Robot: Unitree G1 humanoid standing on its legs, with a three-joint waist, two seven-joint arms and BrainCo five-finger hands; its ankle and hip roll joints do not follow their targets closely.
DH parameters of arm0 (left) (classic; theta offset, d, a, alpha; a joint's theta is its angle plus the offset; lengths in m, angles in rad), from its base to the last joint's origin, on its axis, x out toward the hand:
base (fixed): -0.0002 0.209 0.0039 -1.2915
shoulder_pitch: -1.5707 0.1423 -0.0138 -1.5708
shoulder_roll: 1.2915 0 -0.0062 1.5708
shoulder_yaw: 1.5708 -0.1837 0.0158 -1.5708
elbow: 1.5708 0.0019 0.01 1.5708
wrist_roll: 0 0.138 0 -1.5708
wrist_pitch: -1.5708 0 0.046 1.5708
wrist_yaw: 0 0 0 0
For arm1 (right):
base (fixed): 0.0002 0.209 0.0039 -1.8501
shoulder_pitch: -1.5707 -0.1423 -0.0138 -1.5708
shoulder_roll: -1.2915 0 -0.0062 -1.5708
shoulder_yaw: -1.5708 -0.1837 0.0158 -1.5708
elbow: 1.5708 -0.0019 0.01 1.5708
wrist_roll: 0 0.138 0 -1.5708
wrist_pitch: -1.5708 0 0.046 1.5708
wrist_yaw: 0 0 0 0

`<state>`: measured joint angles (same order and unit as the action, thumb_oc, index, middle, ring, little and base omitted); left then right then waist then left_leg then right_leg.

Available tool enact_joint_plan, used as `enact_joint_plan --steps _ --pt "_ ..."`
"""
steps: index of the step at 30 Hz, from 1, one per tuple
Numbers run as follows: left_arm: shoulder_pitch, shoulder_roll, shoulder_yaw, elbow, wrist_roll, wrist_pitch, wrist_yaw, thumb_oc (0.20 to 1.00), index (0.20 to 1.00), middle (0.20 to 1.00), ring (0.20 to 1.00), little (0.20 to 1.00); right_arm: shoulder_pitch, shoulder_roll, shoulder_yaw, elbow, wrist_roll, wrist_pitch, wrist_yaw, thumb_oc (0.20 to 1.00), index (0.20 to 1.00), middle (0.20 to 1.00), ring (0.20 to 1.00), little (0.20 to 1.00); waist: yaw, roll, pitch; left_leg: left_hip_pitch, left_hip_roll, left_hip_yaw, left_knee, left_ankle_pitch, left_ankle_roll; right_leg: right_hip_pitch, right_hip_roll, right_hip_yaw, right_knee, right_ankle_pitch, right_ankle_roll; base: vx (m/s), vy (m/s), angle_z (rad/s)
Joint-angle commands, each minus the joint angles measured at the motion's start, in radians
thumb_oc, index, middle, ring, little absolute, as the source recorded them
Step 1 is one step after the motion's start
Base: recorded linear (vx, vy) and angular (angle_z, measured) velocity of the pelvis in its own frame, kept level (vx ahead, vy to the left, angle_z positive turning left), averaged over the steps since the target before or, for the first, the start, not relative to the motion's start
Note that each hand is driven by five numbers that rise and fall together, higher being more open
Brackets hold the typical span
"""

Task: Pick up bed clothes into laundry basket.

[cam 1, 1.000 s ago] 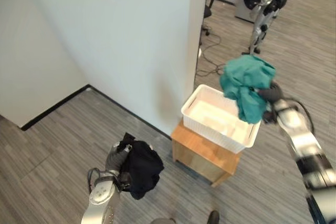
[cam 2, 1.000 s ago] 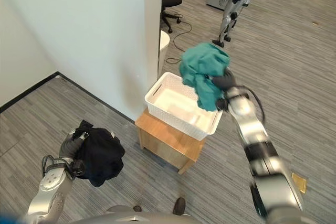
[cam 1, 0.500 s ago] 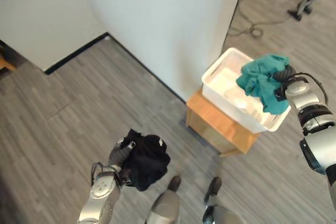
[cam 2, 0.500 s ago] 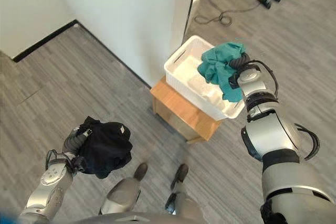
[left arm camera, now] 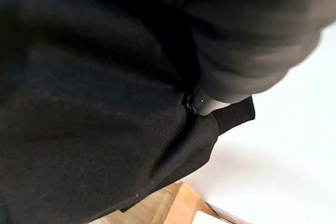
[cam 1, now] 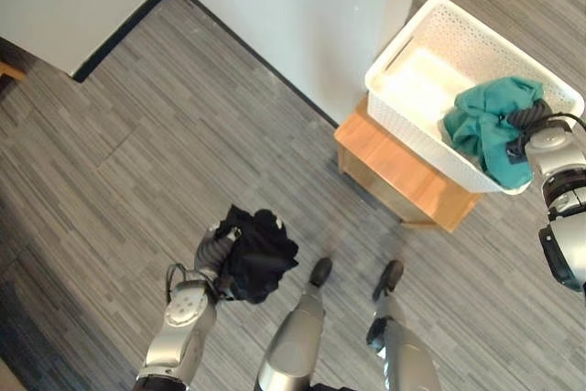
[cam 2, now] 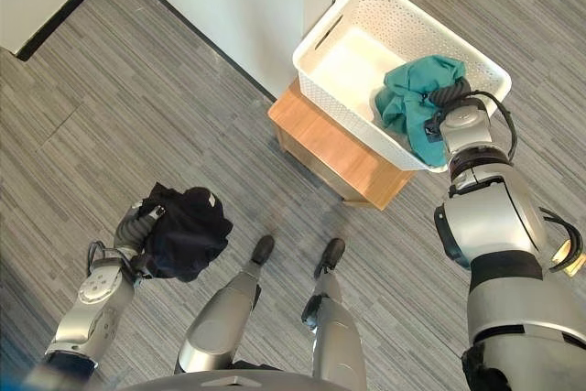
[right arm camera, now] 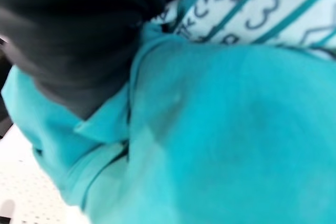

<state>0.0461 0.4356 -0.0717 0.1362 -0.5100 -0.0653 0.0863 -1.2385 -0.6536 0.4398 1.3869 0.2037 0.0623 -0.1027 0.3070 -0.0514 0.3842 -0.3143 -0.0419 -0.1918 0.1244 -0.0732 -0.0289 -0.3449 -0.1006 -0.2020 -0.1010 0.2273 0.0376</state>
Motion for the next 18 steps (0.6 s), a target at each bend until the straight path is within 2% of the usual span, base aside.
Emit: enact_joint_plan --steps 1,5,9,10,13,18 --pt "0.030 0.055 -0.012 -0.100 -0.055 -0.066 0.024 0.200 0.200 0.200 0.200 0.200 -0.112 -0.026 0.084 -0.054 0.087 -0.044 -0.032 1.000 1.000 1.000 1.000 1.000 -0.005 0.016 -0.058 0.011 0.039 -0.027 -0.202 0.212 -0.013 0.097 0.021 0.020 0.014 -0.094 0.071 0.04 0.025 -0.16" --pt "0.020 0.065 0.001 -0.102 -0.047 -0.073 0.037 0.200 0.200 0.200 0.200 0.200 -0.100 0.044 0.079 -0.201 0.152 -0.074 -0.038 1.000 1.000 1.000 1.000 1.000 -0.026 0.007 -0.079 0.042 0.043 -0.009 -0.207 0.202 -0.014 0.114 0.023 0.032 0.014 -0.101 0.070 0.05 0.026 -0.16" --pt "0.016 0.070 0.011 -0.108 -0.045 -0.076 0.046 0.200 0.200 0.200 0.200 0.200 -0.069 0.083 0.095 -0.344 0.132 -0.079 -0.041 1.000 1.000 1.000 1.000 1.000 -0.044 0.002 -0.101 0.075 0.043 0.007 -0.211 0.190 -0.015 0.135 0.024 0.042 0.014 -0.109 0.069 0.07 0.034 -0.16" --pt "0.001 0.076 0.018 -0.120 -0.030 -0.078 0.053 0.200 0.200 0.200 0.200 0.200 -0.026 0.094 0.085 -0.515 0.104 -0.085 -0.053 1.000 1.000 1.000 1.000 1.000 -0.063 0.002 -0.121 0.101 0.042 0.022 -0.212 0.180 -0.015 0.155 0.024 0.052 0.014 -0.113 0.068 0.08 0.042 -0.23" --pt "-0.039 0.092 0.031 -0.125 0.006 -0.081 0.057 0.200 0.200 0.200 0.200 0.200 0.079 0.075 0.060 -0.723 0.036 -0.082 -0.027 1.000 1.000 1.000 1.000 1.000 -0.086 0.004 -0.150 0.134 0.039 0.040 -0.212 0.165 -0.015 0.182 0.020 0.059 0.014 -0.123 0.069 0.08 0.029 -0.16" --pt "-0.068 0.105 0.046 -0.145 0.025 -0.084 0.052 0.200 0.200 0.200 0.200 0.200 0.181 0.037 0.040 -0.853 -0.010 -0.069 0.015 1.000 1.000 1.000 1.000 1.000 -0.104 0.007 -0.175 0.165 0.039 0.053 -0.212 0.152 -0.014 0.209 0.016 0.067 0.014 -0.130 0.071 0.05 0.015 -0.13"
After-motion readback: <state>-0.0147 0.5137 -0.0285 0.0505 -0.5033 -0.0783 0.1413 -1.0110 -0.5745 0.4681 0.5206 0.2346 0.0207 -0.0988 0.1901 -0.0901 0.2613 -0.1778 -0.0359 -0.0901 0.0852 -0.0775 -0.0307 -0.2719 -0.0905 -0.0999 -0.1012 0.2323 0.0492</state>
